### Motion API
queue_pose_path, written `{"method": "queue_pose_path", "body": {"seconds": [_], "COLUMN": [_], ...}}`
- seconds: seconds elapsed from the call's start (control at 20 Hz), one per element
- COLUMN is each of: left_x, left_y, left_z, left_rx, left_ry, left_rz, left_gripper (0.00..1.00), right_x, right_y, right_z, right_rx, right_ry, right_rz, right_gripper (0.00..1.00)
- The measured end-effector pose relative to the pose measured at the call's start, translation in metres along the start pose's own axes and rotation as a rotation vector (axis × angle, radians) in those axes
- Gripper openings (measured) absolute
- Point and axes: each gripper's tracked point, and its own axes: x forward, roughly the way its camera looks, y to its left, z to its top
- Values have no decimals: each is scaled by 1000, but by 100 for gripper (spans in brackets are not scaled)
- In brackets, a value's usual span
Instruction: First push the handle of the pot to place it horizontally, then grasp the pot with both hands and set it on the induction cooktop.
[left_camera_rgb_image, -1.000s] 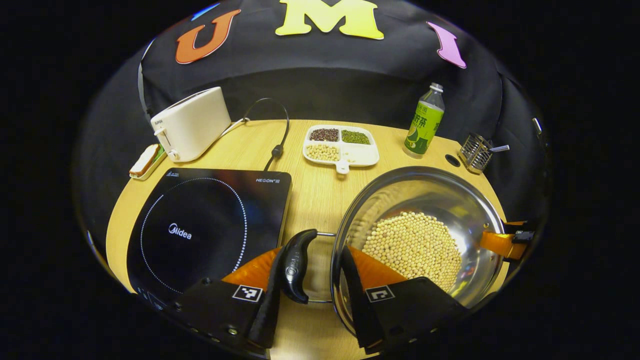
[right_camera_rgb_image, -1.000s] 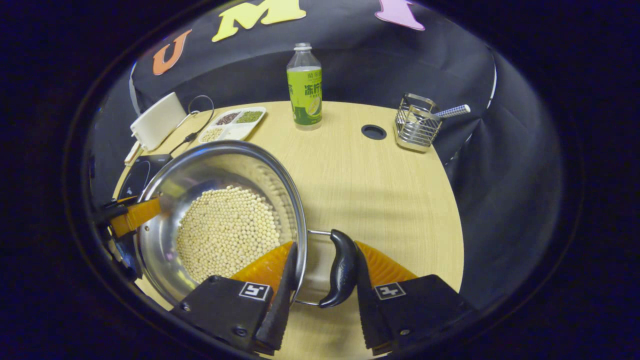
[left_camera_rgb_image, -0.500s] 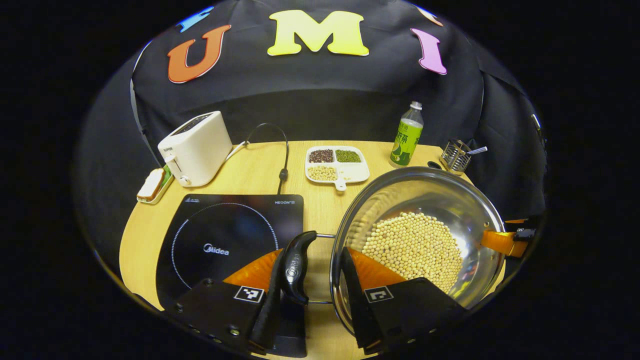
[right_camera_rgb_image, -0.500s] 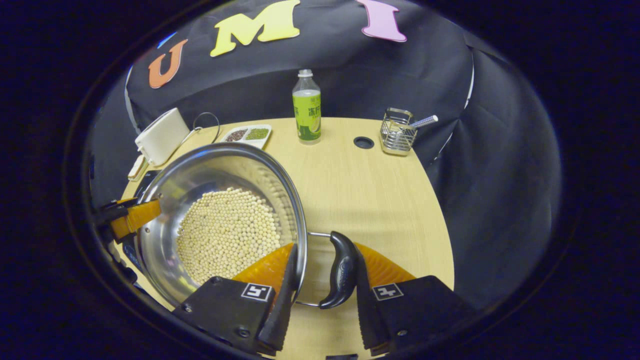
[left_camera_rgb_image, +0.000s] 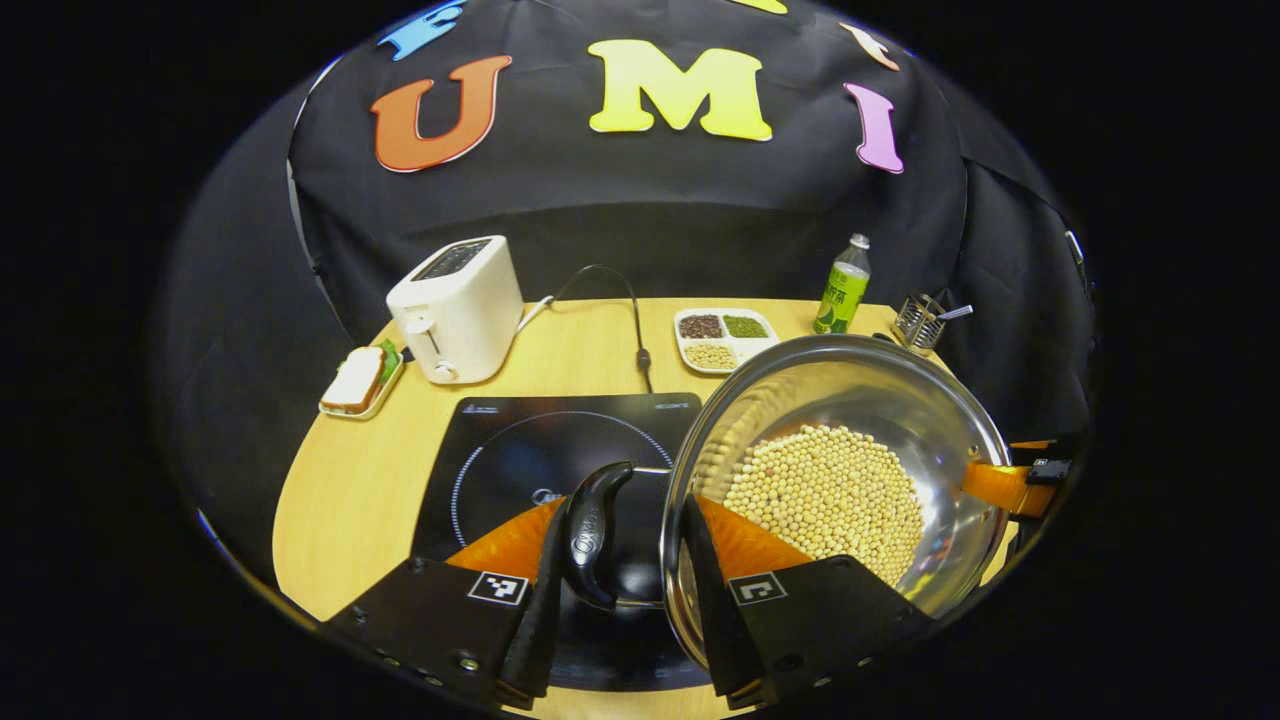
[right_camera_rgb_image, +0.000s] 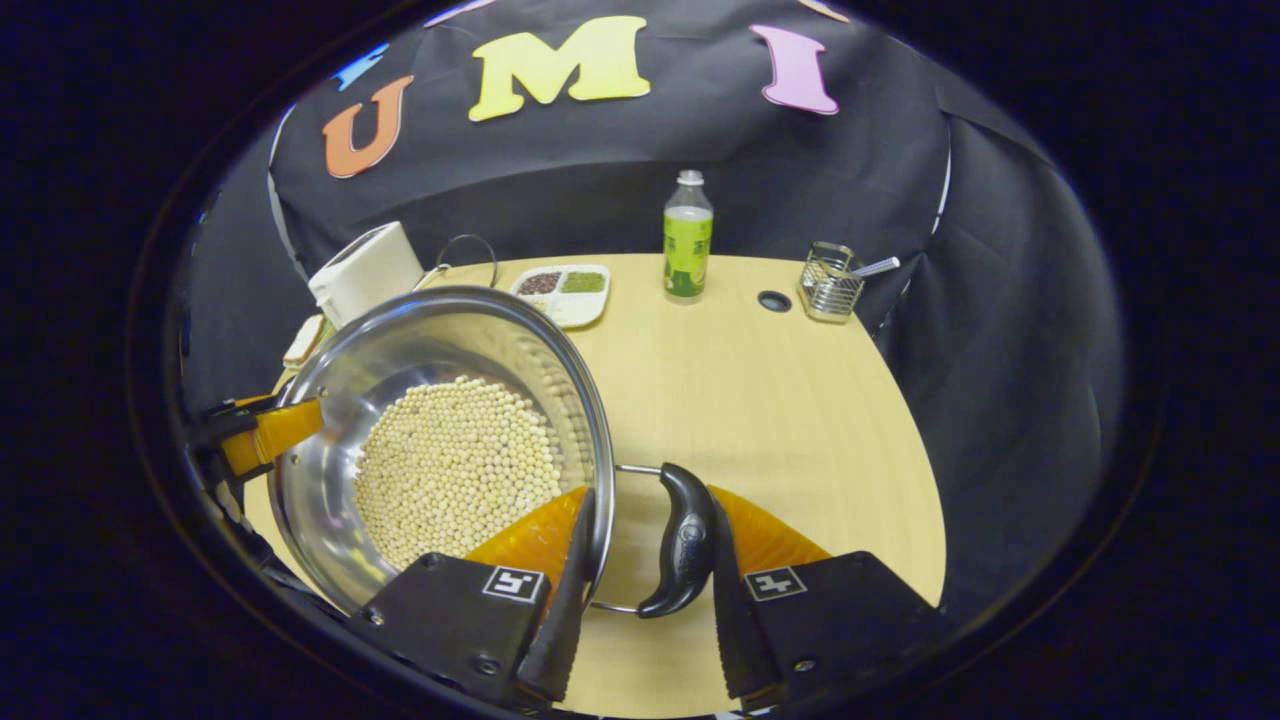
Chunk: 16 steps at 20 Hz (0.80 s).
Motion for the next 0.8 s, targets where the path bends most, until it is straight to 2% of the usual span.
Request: {"method": "queue_pose_path", "body": {"seconds": [0.35, 0.8], "left_x": [-12, 4], "left_y": [71, 143], "left_z": [-5, -10], "left_rx": [-14, -19], "left_ry": [1, 43], "left_rz": [39, 72], "left_gripper": [58, 58], "right_x": [1, 31], "right_y": [74, 150], "right_z": [-3, -1], "right_rx": [-13, -17], "right_ry": [1, 45], "right_rz": [32, 54], "right_gripper": [57, 57]}}
